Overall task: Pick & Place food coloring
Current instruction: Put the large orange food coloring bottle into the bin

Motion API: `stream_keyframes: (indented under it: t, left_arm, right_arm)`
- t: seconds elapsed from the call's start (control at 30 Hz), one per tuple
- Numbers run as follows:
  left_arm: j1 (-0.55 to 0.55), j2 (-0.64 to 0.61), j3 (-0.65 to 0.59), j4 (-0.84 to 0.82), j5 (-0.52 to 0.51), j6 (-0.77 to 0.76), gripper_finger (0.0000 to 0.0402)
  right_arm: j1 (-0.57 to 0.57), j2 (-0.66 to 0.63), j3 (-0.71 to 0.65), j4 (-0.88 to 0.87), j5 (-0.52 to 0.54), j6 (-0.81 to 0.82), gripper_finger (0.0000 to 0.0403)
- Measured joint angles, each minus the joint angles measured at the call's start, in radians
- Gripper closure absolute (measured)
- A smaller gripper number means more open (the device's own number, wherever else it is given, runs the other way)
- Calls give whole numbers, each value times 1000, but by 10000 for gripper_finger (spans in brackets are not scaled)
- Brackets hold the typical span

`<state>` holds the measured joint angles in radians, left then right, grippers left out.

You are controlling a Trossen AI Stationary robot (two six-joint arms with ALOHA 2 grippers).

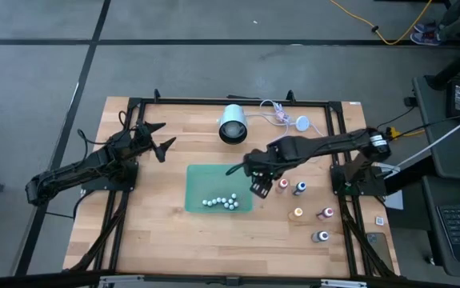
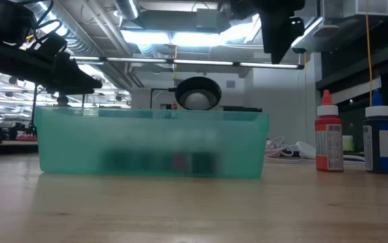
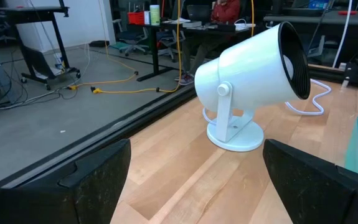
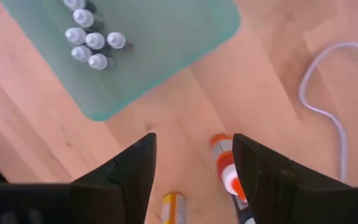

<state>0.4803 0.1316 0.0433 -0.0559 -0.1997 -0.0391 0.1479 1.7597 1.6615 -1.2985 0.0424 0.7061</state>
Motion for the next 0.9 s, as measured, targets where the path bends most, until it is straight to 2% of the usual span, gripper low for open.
stream_keyframes:
  t: [0.1,0.37,0.53,0.73,0.9]
  left_arm:
    - [0,0,0,0,0,0,41]
    - [0,0,0,0,0,0,41]
    - [0,0,0,0,0,0,41]
    - [0,0,0,0,0,0,41]
    - [0,0,0,0,0,0,41]
  right_arm:
    - [3,-21,-28,-2,27,31,197]
    - [28,-151,-274,30,9,79,194]
    - [27,-191,-356,48,42,98,163]
    - [28,-193,-363,60,43,106,117]
    - [26,-194,-385,90,44,112,99]
